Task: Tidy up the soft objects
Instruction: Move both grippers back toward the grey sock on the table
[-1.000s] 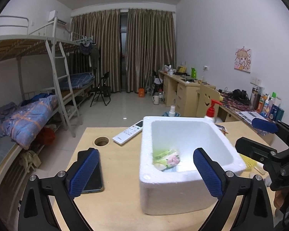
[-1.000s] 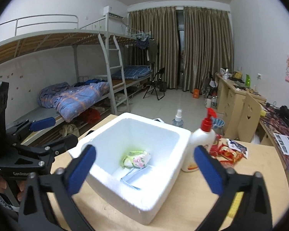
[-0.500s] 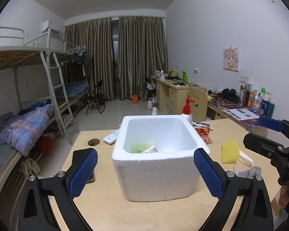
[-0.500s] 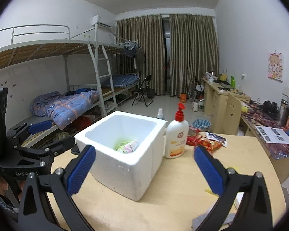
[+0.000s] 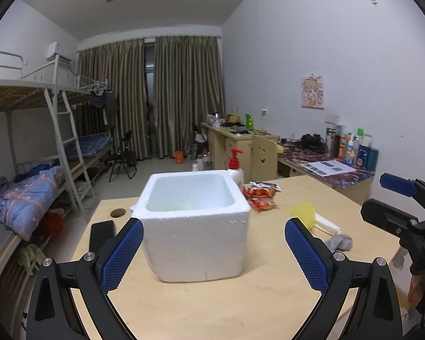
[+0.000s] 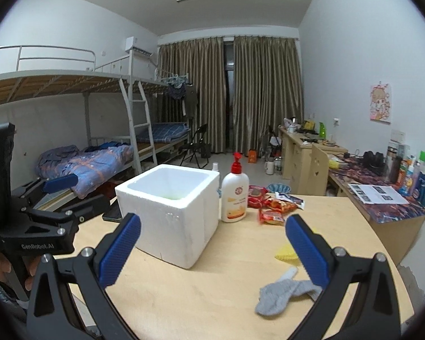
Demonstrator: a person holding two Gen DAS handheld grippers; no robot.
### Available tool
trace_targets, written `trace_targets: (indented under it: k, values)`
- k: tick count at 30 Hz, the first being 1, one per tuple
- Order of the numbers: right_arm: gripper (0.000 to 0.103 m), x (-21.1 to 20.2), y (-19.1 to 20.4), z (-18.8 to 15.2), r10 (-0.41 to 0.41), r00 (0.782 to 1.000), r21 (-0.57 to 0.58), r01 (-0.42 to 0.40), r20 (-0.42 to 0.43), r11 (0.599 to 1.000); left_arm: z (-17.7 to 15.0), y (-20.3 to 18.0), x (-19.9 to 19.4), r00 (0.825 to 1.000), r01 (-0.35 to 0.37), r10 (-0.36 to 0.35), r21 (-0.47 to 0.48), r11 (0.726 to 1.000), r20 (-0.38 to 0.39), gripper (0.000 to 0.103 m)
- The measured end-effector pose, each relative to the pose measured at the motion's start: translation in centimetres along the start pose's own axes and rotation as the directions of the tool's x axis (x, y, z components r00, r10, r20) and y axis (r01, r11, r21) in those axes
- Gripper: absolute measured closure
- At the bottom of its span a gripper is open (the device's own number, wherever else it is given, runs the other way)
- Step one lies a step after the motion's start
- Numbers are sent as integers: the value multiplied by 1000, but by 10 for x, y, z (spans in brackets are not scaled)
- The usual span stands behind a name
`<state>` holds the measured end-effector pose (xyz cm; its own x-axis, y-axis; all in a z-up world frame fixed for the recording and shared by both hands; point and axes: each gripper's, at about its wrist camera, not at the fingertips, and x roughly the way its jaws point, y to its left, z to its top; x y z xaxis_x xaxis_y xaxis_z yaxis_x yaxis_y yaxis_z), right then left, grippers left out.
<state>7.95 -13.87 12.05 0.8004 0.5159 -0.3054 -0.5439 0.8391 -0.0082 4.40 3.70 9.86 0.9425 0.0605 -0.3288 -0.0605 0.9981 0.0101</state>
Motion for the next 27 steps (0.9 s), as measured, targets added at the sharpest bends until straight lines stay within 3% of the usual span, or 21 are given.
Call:
trace_targets:
  k: [14, 27]
  values:
    - [0, -35, -9, -28, -76, 995, 0, 76, 60, 997, -14, -27, -11, 995, 97, -97, -5, 995, 21, 3]
    - [0, -43, -42, -54, -150, 987, 48, 148, 51, 988, -32, -59, 25, 978, 208, -208, 6, 978, 0, 3]
